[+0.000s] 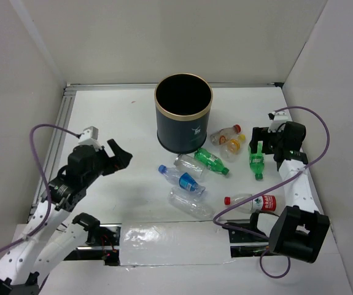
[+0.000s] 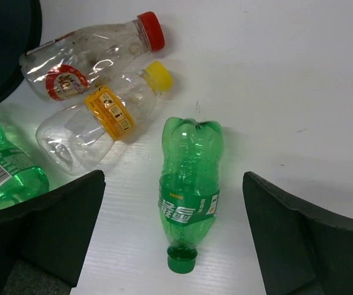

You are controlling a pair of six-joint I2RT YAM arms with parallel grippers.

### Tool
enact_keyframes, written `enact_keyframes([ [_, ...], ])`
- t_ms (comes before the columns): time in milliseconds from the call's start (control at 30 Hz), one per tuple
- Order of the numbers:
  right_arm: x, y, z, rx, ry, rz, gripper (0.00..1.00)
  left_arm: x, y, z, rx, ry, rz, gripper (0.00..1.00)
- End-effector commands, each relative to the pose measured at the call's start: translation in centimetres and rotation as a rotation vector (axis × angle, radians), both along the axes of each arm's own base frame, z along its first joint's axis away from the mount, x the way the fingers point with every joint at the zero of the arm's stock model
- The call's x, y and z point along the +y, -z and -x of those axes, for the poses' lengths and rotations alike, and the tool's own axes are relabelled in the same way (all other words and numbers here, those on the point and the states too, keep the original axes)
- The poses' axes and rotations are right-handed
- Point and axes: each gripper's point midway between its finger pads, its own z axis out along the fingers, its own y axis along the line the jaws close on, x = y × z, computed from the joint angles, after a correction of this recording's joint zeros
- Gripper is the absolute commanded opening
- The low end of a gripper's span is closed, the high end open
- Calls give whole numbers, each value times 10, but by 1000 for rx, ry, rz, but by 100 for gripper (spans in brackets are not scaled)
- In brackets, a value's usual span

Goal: Put the plastic bottles in the bin

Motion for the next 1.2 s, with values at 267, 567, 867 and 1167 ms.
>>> enact_keyframes([
  [267, 12, -21, 5, -84, -181, 39, 45, -45, 58, 4, 313, 36, 98, 94],
  [567, 25, -12, 9, -58, -228, -25, 100, -92, 87, 2, 533, -117, 160, 94],
  [867, 23, -4, 11, -39, -218, -35, 100, -178, 116, -6, 708, -172, 250, 100],
  [1167, 29, 4, 20, -26, -238, -49, 100, -218, 157, -32, 768, -237, 311, 100],
])
